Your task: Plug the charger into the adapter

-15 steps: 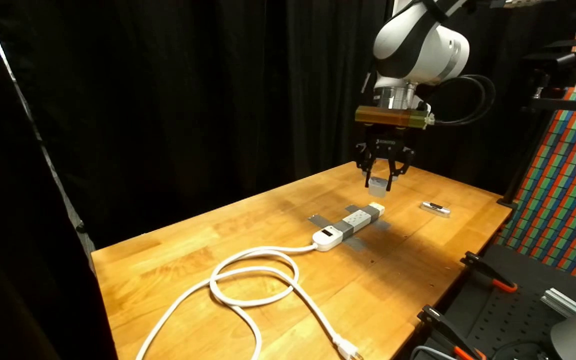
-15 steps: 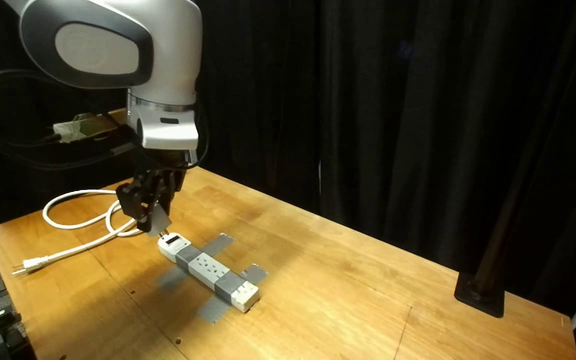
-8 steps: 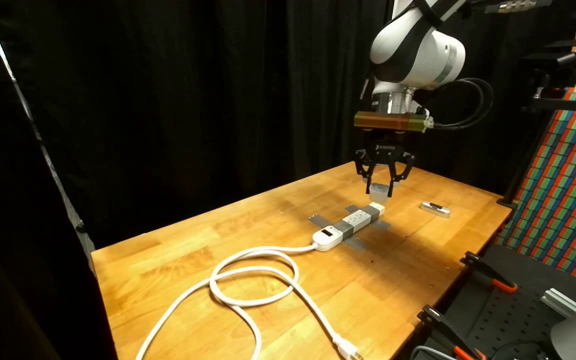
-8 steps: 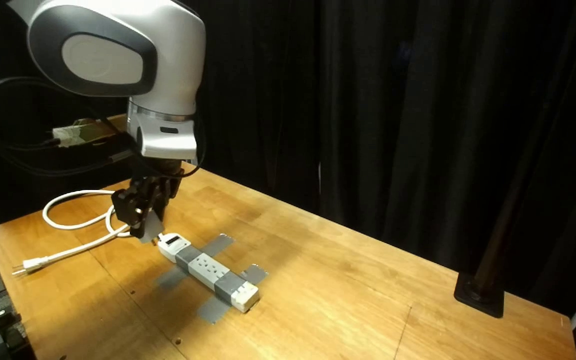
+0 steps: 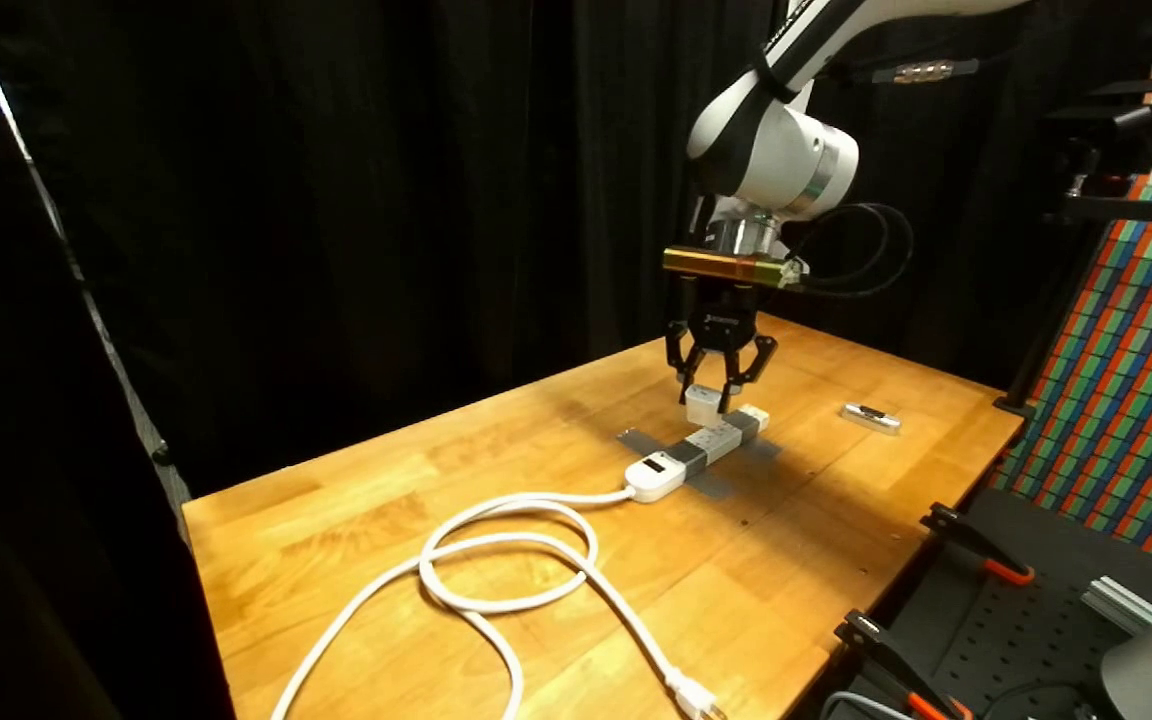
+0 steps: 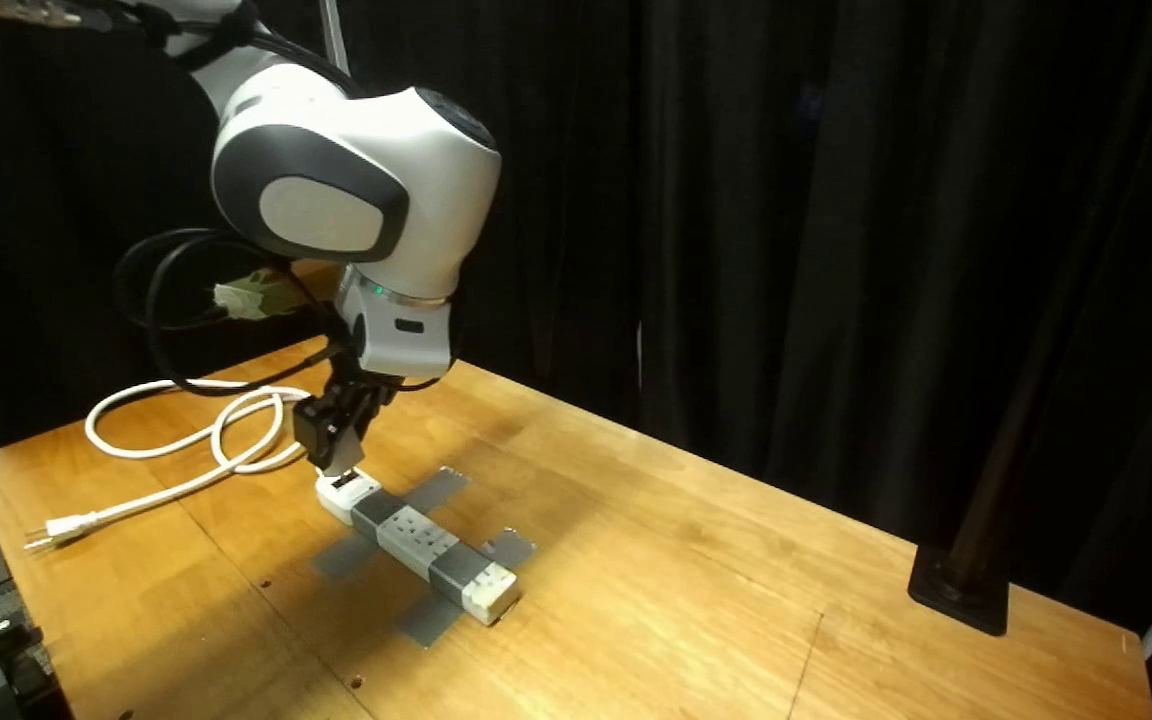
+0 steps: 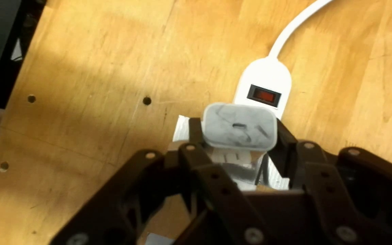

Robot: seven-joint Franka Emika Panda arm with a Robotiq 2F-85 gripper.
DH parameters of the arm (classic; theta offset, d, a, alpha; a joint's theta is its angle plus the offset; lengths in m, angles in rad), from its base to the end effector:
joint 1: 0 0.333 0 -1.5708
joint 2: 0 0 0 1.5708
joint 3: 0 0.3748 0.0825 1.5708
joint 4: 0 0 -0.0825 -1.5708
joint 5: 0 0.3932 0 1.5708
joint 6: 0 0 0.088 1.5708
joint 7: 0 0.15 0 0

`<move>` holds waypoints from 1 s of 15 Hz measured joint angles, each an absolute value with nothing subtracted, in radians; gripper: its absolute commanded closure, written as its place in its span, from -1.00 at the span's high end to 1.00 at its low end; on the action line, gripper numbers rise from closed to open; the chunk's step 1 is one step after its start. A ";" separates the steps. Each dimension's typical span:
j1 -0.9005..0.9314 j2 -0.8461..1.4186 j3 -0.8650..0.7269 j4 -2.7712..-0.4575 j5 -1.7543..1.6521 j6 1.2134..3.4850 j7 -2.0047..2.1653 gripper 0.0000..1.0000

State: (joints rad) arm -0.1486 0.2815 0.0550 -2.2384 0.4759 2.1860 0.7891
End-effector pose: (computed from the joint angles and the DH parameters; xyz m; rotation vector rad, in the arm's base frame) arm 0.5208 -0.0155 0.2334 -2.3359 1.6431 0.6240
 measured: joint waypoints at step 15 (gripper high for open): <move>-0.151 0.531 -0.067 -1.996 0.509 2.031 0.782 -0.54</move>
